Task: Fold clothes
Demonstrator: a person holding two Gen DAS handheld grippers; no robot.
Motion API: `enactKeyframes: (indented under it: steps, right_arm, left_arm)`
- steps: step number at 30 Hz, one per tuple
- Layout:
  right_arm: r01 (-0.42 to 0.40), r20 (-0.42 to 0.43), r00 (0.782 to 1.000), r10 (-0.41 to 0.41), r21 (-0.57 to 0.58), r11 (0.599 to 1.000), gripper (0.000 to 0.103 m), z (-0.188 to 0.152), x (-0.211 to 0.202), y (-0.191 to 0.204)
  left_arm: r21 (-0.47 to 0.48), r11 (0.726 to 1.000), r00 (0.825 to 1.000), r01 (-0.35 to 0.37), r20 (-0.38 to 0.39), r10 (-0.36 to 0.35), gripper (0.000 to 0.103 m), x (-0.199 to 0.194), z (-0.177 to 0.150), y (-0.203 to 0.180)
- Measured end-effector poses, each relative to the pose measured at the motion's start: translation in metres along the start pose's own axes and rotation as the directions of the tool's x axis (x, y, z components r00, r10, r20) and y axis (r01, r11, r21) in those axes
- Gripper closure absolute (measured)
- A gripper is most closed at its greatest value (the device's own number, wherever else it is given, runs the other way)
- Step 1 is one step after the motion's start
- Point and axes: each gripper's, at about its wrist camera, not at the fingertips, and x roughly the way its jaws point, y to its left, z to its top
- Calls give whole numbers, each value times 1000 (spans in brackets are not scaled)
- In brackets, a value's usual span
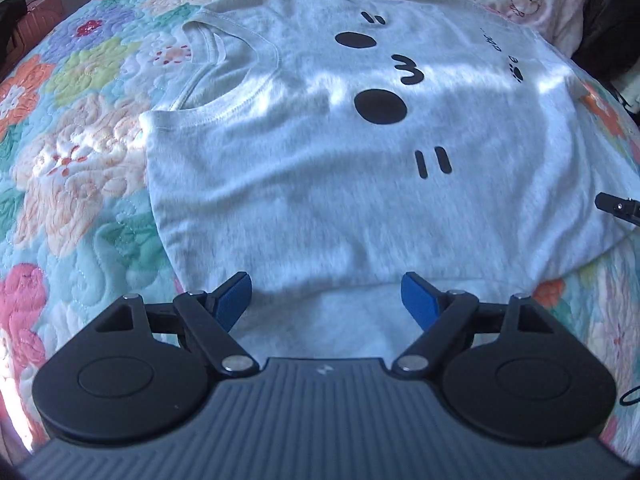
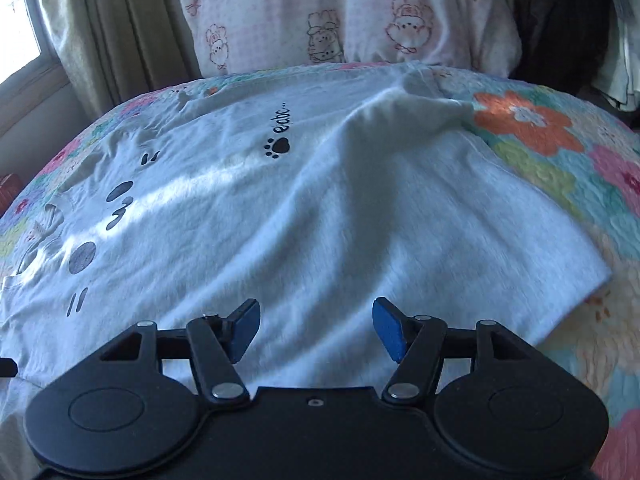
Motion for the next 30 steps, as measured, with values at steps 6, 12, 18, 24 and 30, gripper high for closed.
enactKeyframes:
  steps: [6, 12, 18, 24, 30]
  right_arm:
    - [85, -22, 996, -83, 64, 994, 35, -38, -19, -37]
    - [64, 37, 997, -70, 151, 986, 35, -58, -36, -65]
    - [-1, 143, 989, -26, 185, 983, 29, -50, -35, -86]
    - [-49, 186, 982, -20, 359, 932, 21, -49, -28, -116]
    - [54, 158, 983, -91, 223, 973, 21, -38, -16, -102]
  left_arm:
    - [110, 990, 996, 91, -9, -91, 21, -46, -36, -28]
    - [180, 971, 987, 157, -74, -146, 8, -27, -80, -48]
    - [184, 982, 997, -44, -54, 54, 5, -1, -79, -46]
    - [119, 993, 998, 11, 66, -19, 64, -23, -74, -35]
    - [42, 999, 998, 32, 53, -34, 67, -15, -66, -24]
